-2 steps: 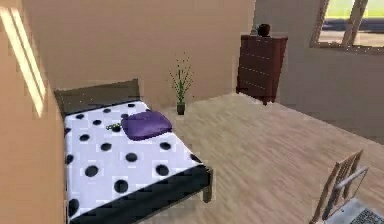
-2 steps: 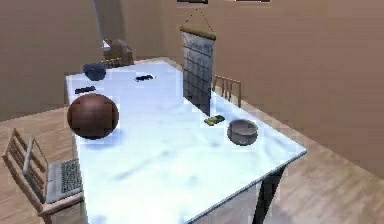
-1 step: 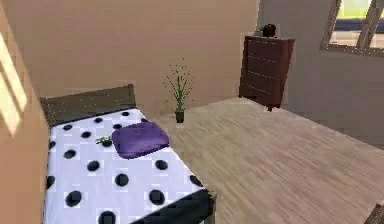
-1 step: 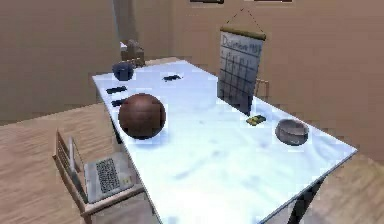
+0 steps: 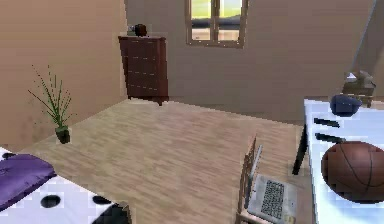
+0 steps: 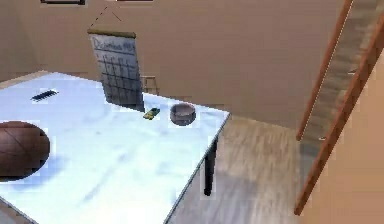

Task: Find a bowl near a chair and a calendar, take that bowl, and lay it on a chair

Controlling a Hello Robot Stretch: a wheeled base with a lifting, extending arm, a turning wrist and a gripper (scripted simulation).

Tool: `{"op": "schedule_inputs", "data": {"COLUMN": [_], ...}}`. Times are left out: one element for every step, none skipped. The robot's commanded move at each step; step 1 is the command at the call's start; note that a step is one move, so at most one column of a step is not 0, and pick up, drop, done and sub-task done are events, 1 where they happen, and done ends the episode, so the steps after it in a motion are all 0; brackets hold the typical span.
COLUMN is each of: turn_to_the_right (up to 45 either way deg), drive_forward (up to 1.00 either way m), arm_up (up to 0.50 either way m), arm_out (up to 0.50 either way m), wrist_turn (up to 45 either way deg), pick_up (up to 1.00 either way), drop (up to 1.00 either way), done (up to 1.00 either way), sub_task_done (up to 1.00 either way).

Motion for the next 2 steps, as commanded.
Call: {"op": "schedule_inputs", "data": {"turn_to_the_right": [0.0,0.0], "drive_forward": [0.1,0.8], "arm_up": [0.0,0.0], "arm_out": [0.0,0.0], "wrist_turn": [0.0,0.0], "pick_up": [0.0,0.0], "drop": [0.0,0.0], "done": [0.0,0.0], "sub_task_done": [0.0,0.0]}}
